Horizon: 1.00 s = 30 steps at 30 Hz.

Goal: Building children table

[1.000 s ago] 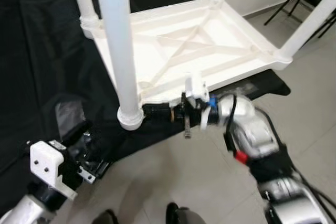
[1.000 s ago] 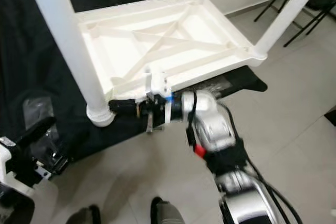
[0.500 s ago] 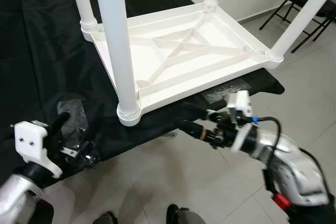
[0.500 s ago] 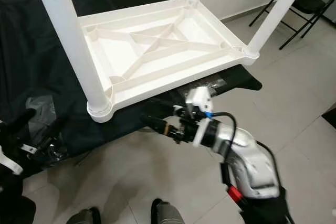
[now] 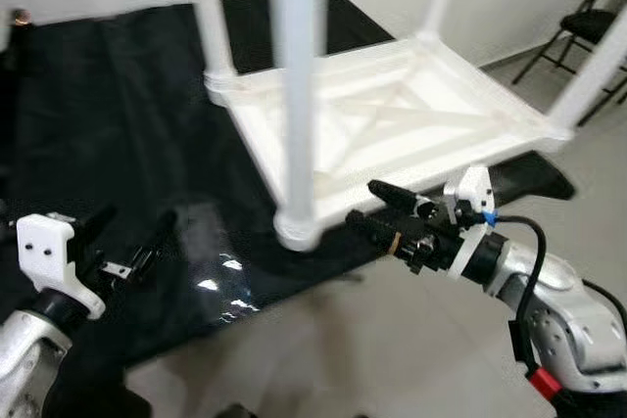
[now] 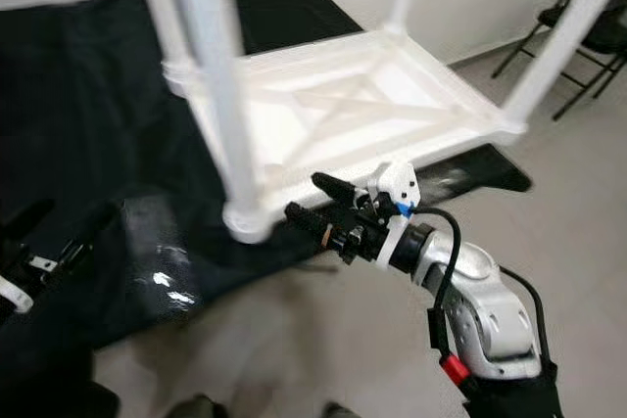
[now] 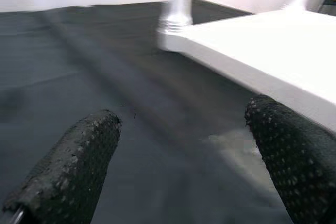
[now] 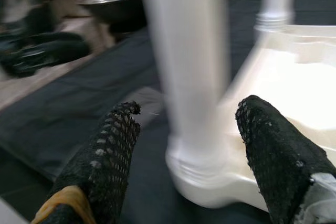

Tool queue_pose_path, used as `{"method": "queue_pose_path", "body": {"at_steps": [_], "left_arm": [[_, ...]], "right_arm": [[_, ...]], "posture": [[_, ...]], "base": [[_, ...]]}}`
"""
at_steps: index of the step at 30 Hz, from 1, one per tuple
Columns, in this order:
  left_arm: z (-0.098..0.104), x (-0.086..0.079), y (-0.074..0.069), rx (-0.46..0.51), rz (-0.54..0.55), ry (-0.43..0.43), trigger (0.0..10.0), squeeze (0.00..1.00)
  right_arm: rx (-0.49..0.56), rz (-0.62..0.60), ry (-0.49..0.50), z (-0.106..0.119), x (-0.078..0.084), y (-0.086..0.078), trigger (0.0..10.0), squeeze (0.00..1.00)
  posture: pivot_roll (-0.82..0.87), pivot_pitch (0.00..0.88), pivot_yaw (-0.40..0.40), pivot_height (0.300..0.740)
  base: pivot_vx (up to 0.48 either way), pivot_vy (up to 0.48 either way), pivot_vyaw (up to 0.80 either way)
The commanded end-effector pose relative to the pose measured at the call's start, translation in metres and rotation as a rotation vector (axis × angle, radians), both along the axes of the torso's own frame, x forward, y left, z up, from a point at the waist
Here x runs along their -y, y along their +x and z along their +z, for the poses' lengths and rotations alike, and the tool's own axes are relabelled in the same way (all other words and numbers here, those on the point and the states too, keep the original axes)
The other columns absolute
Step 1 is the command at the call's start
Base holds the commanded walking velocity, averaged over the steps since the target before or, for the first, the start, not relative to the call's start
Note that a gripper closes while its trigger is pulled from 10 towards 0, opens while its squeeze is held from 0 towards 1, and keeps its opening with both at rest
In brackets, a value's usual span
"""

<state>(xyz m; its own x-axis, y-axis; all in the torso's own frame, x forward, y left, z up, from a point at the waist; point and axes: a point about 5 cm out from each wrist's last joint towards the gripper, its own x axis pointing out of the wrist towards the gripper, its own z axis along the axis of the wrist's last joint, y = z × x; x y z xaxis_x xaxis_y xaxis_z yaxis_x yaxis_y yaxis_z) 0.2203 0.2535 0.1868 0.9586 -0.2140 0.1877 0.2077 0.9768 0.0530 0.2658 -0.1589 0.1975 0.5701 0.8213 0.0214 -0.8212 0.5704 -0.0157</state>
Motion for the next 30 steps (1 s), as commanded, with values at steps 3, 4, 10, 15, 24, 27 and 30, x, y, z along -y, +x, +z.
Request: {"method": "queue_pose_path", "body": {"at_steps": [3, 4, 10, 15, 24, 27, 30], "left_arm": [[-0.009, 0.020, 0.003, -0.024, -0.080, -0.004, 10.0, 0.00], [-0.011, 0.026, 0.002, -0.023, -0.119, -0.013, 10.0, 0.00], [-0.023, 0.044, -0.002, -0.062, -0.204, -0.035, 10.0, 0.00], [-0.036, 0.071, -0.010, -0.097, -0.312, -0.076, 10.0, 0.00], [-0.049, 0.113, -0.022, -0.117, -0.425, -0.095, 10.0, 0.00], [-0.048, 0.103, -0.017, -0.106, -0.337, -0.083, 10.0, 0.00], [-0.047, 0.101, -0.015, -0.093, -0.318, -0.074, 10.0, 0.00]], "right_arm": [[-0.010, 0.014, -0.040, -0.002, 0.005, -0.006, 10.0, 0.00], [-0.008, 0.018, -0.040, -0.002, 0.005, -0.006, 10.0, 0.00], [0.001, 0.019, -0.032, 0.005, 0.014, -0.007, 10.0, 0.00], [0.002, 0.032, -0.054, 0.007, 0.025, -0.010, 10.0, 0.00], [-0.064, 0.065, -0.197, 0.008, 0.061, -0.019, 10.0, 0.00], [-0.026, -0.093, -0.263, 0.011, 0.084, -0.005, 10.0, 0.00], [0.007, -0.166, -0.263, 0.014, 0.089, 0.003, 10.0, 0.00]], "posture": [[0.02, 0.152, -0.045, 0.740], [0.02, 0.151, -0.043, 0.740], [0.02, 0.152, -0.042, 0.740], [0.02, 0.161, -0.043, 0.740], [0.01, 0.180, -0.050, 0.740], [0.01, 0.189, -0.049, 0.740], [0.01, 0.189, -0.049, 0.740]], "base": [[0.000, 0.000, 0.00], [0.000, 0.000, 0.00], [0.000, 0.000, 0.00], [0.000, 0.000, 0.00], [0.000, 0.000, 0.00], [0.000, 0.000, 0.00], [0.000, 0.000, 0.00]]}}
